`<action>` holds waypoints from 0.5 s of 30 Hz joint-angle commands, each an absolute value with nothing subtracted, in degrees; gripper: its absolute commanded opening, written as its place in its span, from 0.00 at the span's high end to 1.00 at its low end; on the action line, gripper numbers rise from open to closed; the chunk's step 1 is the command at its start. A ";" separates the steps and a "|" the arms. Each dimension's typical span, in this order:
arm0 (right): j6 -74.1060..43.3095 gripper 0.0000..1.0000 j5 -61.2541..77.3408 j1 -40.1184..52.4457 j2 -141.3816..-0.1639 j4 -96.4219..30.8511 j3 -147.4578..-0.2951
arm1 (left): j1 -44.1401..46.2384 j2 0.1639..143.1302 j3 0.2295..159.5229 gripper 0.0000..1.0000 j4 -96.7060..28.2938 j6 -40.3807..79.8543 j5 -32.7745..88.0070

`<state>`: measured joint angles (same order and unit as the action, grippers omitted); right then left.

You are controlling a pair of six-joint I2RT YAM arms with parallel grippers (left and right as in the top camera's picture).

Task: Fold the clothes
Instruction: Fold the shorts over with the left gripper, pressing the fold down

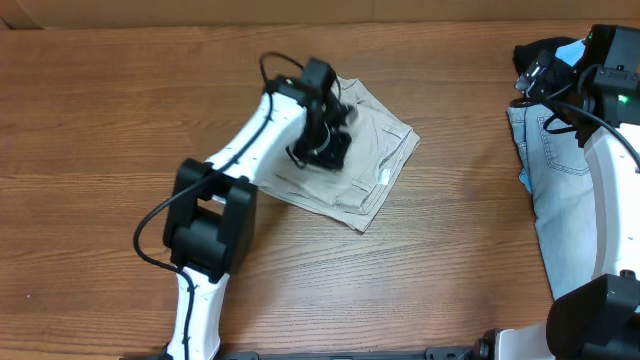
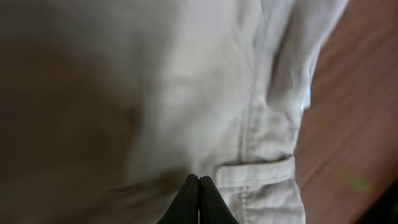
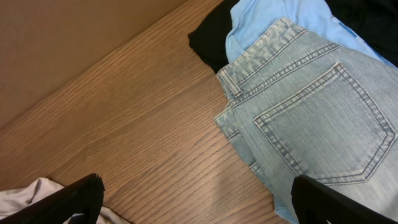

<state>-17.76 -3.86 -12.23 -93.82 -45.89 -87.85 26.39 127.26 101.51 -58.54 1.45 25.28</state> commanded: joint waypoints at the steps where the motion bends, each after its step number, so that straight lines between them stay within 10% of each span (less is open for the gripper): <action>1: -17.65 0.00 -4.43 -12.29 -94.00 -45.58 -88.95 | 29.54 125.36 98.06 0.96 -58.13 1.74 28.53; 15: -17.63 0.00 -4.43 -12.29 -94.00 -45.58 -88.92 | 34.22 125.34 95.39 0.96 -56.64 1.74 29.74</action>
<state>-17.76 -3.86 -12.25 -93.82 -45.87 -87.85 33.36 127.24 96.12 -56.53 1.48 27.16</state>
